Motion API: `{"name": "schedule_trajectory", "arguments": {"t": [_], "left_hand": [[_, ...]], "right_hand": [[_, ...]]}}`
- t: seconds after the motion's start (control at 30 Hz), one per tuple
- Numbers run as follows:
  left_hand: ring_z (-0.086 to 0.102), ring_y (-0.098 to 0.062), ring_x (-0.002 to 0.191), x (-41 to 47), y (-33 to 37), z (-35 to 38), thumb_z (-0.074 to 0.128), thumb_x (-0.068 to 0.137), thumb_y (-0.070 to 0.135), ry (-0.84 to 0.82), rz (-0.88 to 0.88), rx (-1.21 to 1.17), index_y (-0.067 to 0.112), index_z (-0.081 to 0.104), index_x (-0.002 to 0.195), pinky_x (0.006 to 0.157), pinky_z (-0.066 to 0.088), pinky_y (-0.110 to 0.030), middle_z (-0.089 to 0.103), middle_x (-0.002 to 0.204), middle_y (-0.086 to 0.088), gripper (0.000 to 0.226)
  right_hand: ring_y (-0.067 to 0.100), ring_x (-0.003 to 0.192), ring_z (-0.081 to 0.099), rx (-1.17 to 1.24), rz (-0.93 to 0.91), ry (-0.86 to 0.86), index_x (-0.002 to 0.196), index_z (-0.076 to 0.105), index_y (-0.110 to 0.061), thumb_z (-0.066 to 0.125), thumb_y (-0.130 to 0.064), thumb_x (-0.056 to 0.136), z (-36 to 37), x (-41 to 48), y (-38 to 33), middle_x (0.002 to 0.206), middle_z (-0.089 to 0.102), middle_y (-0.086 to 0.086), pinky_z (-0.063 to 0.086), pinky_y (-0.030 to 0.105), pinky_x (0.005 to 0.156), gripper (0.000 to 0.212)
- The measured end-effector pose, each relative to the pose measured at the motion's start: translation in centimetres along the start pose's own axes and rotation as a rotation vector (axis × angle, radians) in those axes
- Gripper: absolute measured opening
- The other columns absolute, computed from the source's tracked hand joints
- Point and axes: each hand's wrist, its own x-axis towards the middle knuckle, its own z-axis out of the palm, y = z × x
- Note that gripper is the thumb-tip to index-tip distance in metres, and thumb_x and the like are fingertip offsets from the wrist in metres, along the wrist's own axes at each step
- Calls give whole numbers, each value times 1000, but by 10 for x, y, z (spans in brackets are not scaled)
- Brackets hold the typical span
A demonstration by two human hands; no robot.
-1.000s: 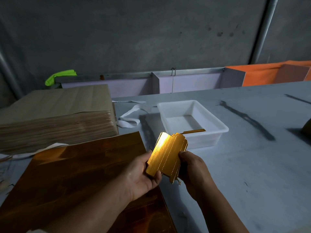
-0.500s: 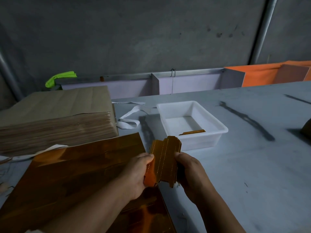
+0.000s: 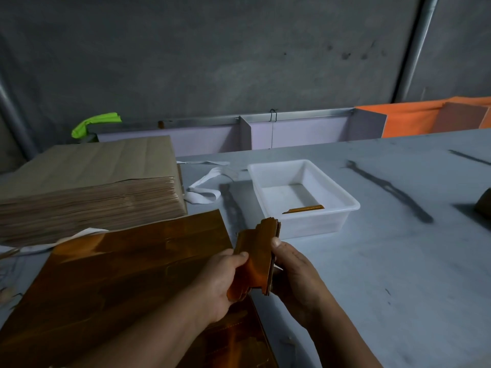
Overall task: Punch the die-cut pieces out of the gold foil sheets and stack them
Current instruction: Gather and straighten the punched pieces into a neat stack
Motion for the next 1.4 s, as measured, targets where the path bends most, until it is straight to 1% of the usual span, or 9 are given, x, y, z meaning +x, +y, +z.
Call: {"name": "schedule_trajectory", "arguments": {"t": [0.1,0.3,0.4,0.5,0.63,0.87,1.07,1.23,1.4], "left_hand": [[63,-24,98,1,0,-1,50,101,28,33,72,114,25,60,113,68,48,-34,67,109,-6,16],[61,-25,95,6,1,-5,64,93,30,82,43,52,24,59,113,70,52,-34,62,107,-7,22],[67,-31,95,5,0,-5,73,82,22,61,-77,-270,14,59,109,73,57,-39,66,105,-15,31],[73,-33,87,2,-3,-7,76,69,16,1,-112,-380,11,59,110,68,59,-39,74,96,-18,44],[72,-29,88,-1,-8,-4,76,61,15,-30,-117,-354,9,60,112,65,55,-36,76,94,-15,54],[71,-26,90,4,-10,-4,70,86,9,27,-25,-284,15,60,110,63,54,-33,74,101,-13,27],[69,-28,94,6,-10,-14,68,88,11,28,50,-182,18,57,109,74,56,-35,71,104,-12,25],[68,-24,92,6,-11,-18,67,89,12,-5,73,-158,24,57,105,63,51,-29,70,105,-7,22],[66,-27,104,4,-7,-22,74,69,13,-85,171,-181,32,61,118,73,53,-33,69,111,-5,54]], "right_hand": [[38,97,71,-46,32,-18,105,75,-23,66,-56,84,-2,1,-2,103,72,14,58,50,83,40],[29,80,75,-43,96,50,112,64,-8,55,-15,97,-5,7,0,90,75,14,58,33,61,18],[27,77,75,24,95,132,115,62,-9,51,-11,99,-3,9,2,87,76,12,60,39,65,20],[21,69,74,84,83,172,115,61,-8,50,-9,99,-2,9,5,75,74,4,56,32,56,19],[19,66,74,111,71,178,116,61,-9,50,-11,101,1,6,7,76,75,5,54,27,52,19],[26,76,74,111,68,172,113,61,-11,52,-15,99,4,3,7,83,73,10,58,31,61,16],[35,96,68,133,148,289,108,55,-23,55,-36,98,-3,8,1,108,61,14,60,34,59,17],[30,91,66,51,121,280,119,56,-20,52,-16,101,-7,12,1,108,62,12,55,28,50,19],[22,65,59,159,160,312,103,61,-6,50,-8,98,-13,11,4,89,60,18,49,24,48,12]]}}
